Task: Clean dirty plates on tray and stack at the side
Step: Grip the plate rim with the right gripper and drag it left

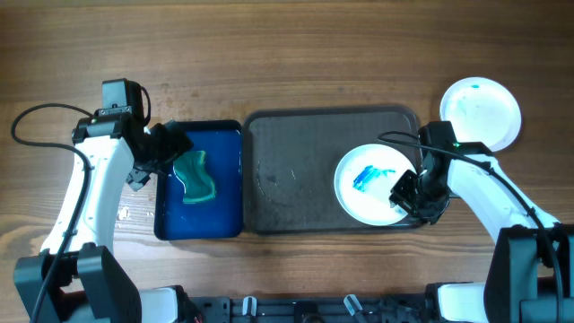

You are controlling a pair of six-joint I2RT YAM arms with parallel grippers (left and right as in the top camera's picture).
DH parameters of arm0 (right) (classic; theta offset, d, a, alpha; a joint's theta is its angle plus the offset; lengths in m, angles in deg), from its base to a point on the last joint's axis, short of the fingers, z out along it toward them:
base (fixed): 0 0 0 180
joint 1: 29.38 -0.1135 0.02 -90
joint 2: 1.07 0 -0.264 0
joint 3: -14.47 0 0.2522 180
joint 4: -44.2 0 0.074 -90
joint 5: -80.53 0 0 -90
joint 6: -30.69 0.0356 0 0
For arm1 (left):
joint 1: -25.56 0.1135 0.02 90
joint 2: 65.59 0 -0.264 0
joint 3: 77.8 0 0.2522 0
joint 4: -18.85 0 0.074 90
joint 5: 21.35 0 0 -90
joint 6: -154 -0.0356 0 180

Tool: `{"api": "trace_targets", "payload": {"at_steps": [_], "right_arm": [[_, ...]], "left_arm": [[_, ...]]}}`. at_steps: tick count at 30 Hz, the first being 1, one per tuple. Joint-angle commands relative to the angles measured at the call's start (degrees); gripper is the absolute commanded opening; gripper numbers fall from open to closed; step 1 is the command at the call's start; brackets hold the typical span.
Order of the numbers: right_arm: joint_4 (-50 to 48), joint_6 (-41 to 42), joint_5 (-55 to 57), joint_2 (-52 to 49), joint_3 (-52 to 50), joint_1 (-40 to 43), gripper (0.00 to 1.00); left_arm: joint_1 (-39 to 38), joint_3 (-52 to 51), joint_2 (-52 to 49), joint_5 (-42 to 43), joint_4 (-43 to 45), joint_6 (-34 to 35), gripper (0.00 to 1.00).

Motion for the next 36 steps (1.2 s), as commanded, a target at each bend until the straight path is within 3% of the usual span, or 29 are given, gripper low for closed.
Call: {"api": "trace_targets", "payload": {"at_steps": [1, 9, 13, 16, 18, 19, 24, 27, 30, 36], "right_arm": [[-1.86, 4.11, 1.9, -0.35, -0.46, -0.22, 0.29], [-6.6, 7.58, 2.56, -0.37, -1.44, -0.22, 0.31], [-11.65, 9.27, 2.75, -0.37, -4.68, -0.22, 0.18], [-14.78, 10.36, 2.8, -0.37, -6.21, -0.24, 0.18], [-16.5, 10.43, 2.8, -0.37, -6.84, -0.22, 0.04], [-17.55, 9.79, 2.75, -0.37, -6.88, -0.24, 0.04], [-25.55, -2.93, -2.36, -0.35, -6.73, -0.24, 0.04], [-26.32, -4.87, -4.26, -0.35, -5.95, -0.24, 0.04], [-26.05, -6.19, -4.39, -0.35, -5.95, -0.24, 0.04], [-25.86, -8.02, -4.39, -0.35, -5.95, -0.24, 0.04]], "left_arm": [[-0.26, -0.26, -0.28, 0.28, -0.61, -0.7, 1.0], [-0.26, -0.26, -0.28, 0.31, -1.44, -0.7, 1.0], [-0.26, -0.26, -0.28, 0.52, -2.08, -0.7, 1.0], [-0.26, -0.26, -0.28, 0.5, -2.73, -0.7, 1.0], [-0.26, -0.26, -0.28, 0.5, -2.97, -0.72, 1.0], [-0.26, -0.26, -0.28, 0.5, -3.04, -0.72, 1.0], [-0.26, -0.26, -0.28, 0.52, -3.91, -0.94, 0.66], [-0.42, -0.26, -0.28, 0.52, -6.23, -1.64, 0.68], [-0.79, -1.38, -0.28, 2.08, -7.41, -1.97, 0.77], [-3.72, -8.15, -0.55, 10.58, 2.56, -1.73, 0.77]]}}
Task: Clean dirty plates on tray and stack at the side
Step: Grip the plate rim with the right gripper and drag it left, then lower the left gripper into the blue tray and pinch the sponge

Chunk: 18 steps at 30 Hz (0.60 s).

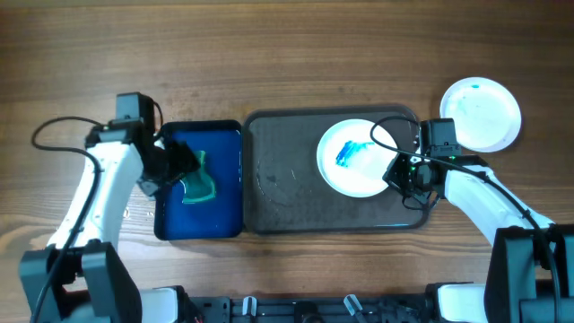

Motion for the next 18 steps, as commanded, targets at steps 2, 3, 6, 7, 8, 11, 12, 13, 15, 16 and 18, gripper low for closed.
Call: {"api": "trace_targets", "payload": {"at_steps": [2, 3, 6, 7, 8, 11, 12, 13, 15, 16, 18], "right_arm": [[0.11, -2.86, -0.85, -0.96, -0.13, -0.09, 0.04], [0.11, -3.17, -0.85, -0.96, -0.13, -0.09, 0.04], [0.13, -3.26, -0.85, -0.96, -0.13, -0.09, 0.04], [0.15, -3.26, -0.85, -0.96, -0.13, -0.09, 0.04], [0.17, -3.28, -0.87, -0.96, -0.13, -0.09, 0.04], [0.55, -3.26, -0.87, -0.96, -0.13, -0.09, 0.04], [0.59, -3.26, -0.87, -0.96, -0.13, -0.09, 0.04], [0.59, -3.26, -0.87, -0.96, -0.13, -0.09, 0.04], [0.57, -3.23, -0.87, -0.96, -0.13, -0.09, 0.04], [0.57, -3.23, -0.87, -0.96, -0.13, -0.09, 0.04], [0.59, -3.19, -0.9, -0.96, -0.13, -0.09, 0.04]], "left_arm": [[-3.98, -4.76, -1.49, 8.57, 7.32, -0.11, 0.78], [-4.92, -4.9, -2.29, 8.5, 8.15, 0.85, 0.77], [-7.54, -4.9, -6.23, 8.55, 11.15, 3.06, 0.67], [-8.09, -4.9, -7.65, 8.09, 11.93, 3.98, 0.69], [-8.2, -4.9, -8.22, 8.09, 12.17, 3.96, 0.71], [-7.76, -4.79, -9.16, 7.63, 12.59, 3.93, 0.66], [-7.43, -4.37, -8.81, 7.67, 12.35, 3.93, 0.63], [-7.28, -3.85, -8.52, 7.69, 12.0, 3.93, 0.61], [-7.3, -2.29, -7.28, 7.69, 10.54, 3.91, 0.62], [-7.32, -1.68, -6.64, 7.72, 9.9, 3.91, 0.62], [-7.48, 0.46, -4.31, 7.69, 7.61, 3.87, 0.61]]}}
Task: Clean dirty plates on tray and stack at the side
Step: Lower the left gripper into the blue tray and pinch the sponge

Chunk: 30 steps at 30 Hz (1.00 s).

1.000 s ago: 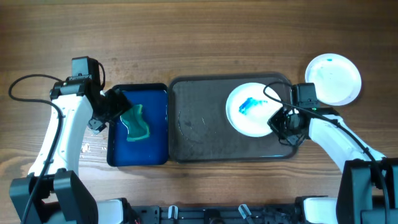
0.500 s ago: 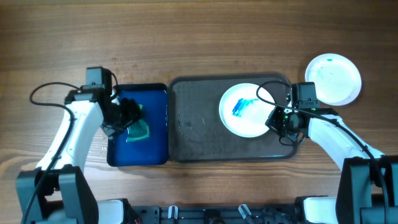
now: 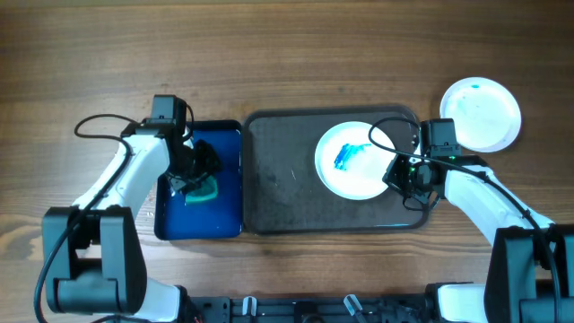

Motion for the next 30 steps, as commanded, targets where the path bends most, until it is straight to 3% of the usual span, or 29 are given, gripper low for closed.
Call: {"api": "trace_targets", "payload": {"at_steps": [1, 9, 24, 25, 26, 28, 30], "right_arm": [[0.33, -1.09, -0.55, -0.96, -0.13, -0.09, 0.04], [0.68, -1.16, -0.94, -0.96, -0.13, -0.09, 0.04], [1.18, -1.22, -0.94, -0.96, -0.13, -0.09, 0.04], [1.2, -1.2, -0.94, -0.96, -0.13, -0.09, 0.04], [1.2, -1.22, -0.94, -0.96, -0.13, -0.09, 0.04], [1.31, -1.2, -0.94, -0.96, -0.13, -0.09, 0.04], [1.53, -1.2, -0.96, -0.96, -0.13, -0.09, 0.04]], "left_arm": [[-0.44, 3.48, 3.91, 1.6, -2.36, 0.7, 0.62], [-0.79, 4.44, 7.04, -4.66, -8.31, 0.57, 0.63], [-0.76, 4.24, -4.63, -10.49, -8.33, 0.52, 0.54], [-0.76, 4.24, -4.9, -10.78, -8.31, 0.52, 0.5], [-0.68, 4.24, -5.07, -11.02, -8.31, 0.52, 0.4], [-0.68, 4.24, -5.05, -11.91, -8.11, 0.55, 0.29], [-0.68, 4.24, -5.07, -12.85, -7.61, 0.57, 0.27]]}}
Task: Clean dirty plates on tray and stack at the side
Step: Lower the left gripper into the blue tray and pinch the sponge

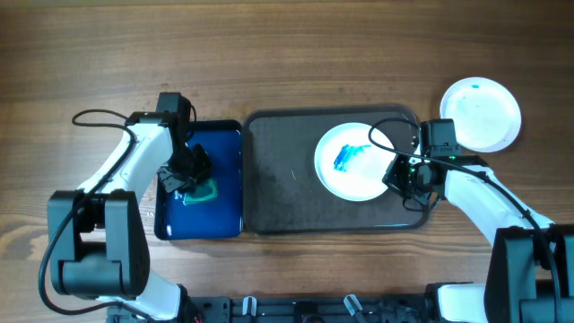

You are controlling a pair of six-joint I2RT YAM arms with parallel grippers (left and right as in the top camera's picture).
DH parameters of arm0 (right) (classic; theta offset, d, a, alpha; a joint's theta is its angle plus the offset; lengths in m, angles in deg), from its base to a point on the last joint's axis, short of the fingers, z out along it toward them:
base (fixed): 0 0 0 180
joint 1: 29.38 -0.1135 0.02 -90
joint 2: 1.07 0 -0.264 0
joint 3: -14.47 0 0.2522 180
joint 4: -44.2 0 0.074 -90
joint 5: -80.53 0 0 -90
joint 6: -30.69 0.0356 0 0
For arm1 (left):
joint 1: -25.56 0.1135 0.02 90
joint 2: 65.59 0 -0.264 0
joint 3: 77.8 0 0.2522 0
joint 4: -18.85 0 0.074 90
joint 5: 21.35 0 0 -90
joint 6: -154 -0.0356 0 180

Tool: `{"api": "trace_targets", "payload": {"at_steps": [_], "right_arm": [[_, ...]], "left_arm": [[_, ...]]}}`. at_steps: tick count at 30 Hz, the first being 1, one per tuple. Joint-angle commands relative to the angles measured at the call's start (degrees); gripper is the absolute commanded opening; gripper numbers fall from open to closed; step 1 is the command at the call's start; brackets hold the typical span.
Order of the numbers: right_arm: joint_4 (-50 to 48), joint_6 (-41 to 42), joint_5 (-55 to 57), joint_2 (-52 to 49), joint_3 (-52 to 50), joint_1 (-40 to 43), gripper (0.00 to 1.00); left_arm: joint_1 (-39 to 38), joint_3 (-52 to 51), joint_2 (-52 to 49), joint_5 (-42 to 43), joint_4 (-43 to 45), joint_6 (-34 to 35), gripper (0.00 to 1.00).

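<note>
A white plate (352,161) smeared with blue lies at the right of the dark grey tray (287,188). My right gripper (395,171) is at the plate's right rim and looks shut on it. A green sponge (203,189) lies in the blue tub (224,202), left of the tray. My left gripper (187,176) is down over the sponge and covers most of it; its jaws cannot be made out. A clean white plate (482,113) rests on the table at the far right.
Cables run from both arms across the wooden table. The clean plate lies beyond the tray's right end, close to the right arm's elbow. The tub and the tray stand side by side, nearly touching.
My left gripper has shifted slightly left and lower over the sponge in the tub. The dirty plate and my right gripper have stayed where they were.
At first the dirty plate lay at the tray's lower right edge with my right gripper on its rim, and my left gripper was by the tub's left side. The plate then stood further up and left on the tray. My left gripper came over the sponge.
</note>
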Motion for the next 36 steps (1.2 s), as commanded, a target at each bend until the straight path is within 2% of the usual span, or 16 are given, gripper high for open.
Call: {"api": "trace_targets", "payload": {"at_steps": [1, 3, 5, 7, 11, 17, 19, 20, 21, 23, 24, 25, 26, 27, 28, 36], "right_arm": [[0.83, -1.18, -0.5, -0.96, -0.13, -0.09, 0.04], [1.27, -1.18, -0.48, -0.96, -0.13, -0.09, 0.04], [1.64, -1.2, -0.48, -0.96, -0.13, -0.07, 0.04], [1.9, -1.22, -0.48, -0.96, -0.13, -0.09, 0.04], [1.88, -1.18, -0.5, -0.96, -0.13, -0.09, 0.04], [1.9, -1.2, -0.5, -0.96, -0.13, -0.09, 0.04], [1.86, -1.22, -0.5, -0.96, -0.13, -0.09, 0.04], [1.86, -1.2, -0.5, -0.96, -0.13, -0.09, 0.04], [1.88, -1.2, -0.52, -0.96, -0.13, -0.09, 0.04], [1.9, -1.2, -0.55, -0.96, -0.13, -0.09, 0.04], [1.95, -1.22, -0.74, -0.96, -0.13, -0.09, 0.04], [2.08, -1.25, -0.94, -0.96, -0.13, -0.09, 0.04], [2.21, -1.22, -0.96, -0.96, -0.13, -0.09, 0.04], [2.34, -1.25, -0.96, -0.96, -0.13, -0.09, 0.04], [2.4, -1.2, -0.96, -0.96, -0.13, -0.09, 0.04], [1.2, -7.23, -1.36, -0.96, -0.13, -0.09, 0.04]], "left_arm": [[-0.17, 0.33, -0.72, -3.43, 1.01, 0.24, 0.15], [-0.17, 0.33, -0.72, -4.5, 1.22, 0.39, 0.05], [-0.17, 0.31, -0.72, -4.66, 1.27, 0.37, 0.11], [-0.17, 0.33, -0.72, -4.92, 1.27, 0.39, 0.35], [-0.17, 0.33, -0.72, -4.96, 2.29, -0.13, 0.55], [-0.17, 0.33, -0.72, -5.05, 6.05, -2.69, 0.45], [-0.17, 0.33, -0.76, -5.05, 6.05, -2.71, 0.31], [-0.17, 0.33, -0.76, -5.05, 5.97, -2.71, 0.13], [-0.17, 0.33, -0.76, -4.83, 5.79, -2.86, 0.04], [-0.2, 0.33, -0.81, -4.31, 5.77, -3.93, 0.04], [-0.17, 0.33, -0.81, -2.58, 5.81, -5.99, 0.11], [-0.17, 0.33, -0.81, -0.83, 5.81, -7.45, 0.44], [-0.17, 0.33, -0.81, 0.37, 5.77, -8.17, 0.49], [-0.17, 0.33, -0.81, 0.79, 5.68, -8.31, 0.32], [-0.17, 0.33, -0.81, 0.79, 5.64, -8.13, 0.04], [-0.35, 4.55, 5.53, 4.83, 4.0, -7.21, 0.04]]}}
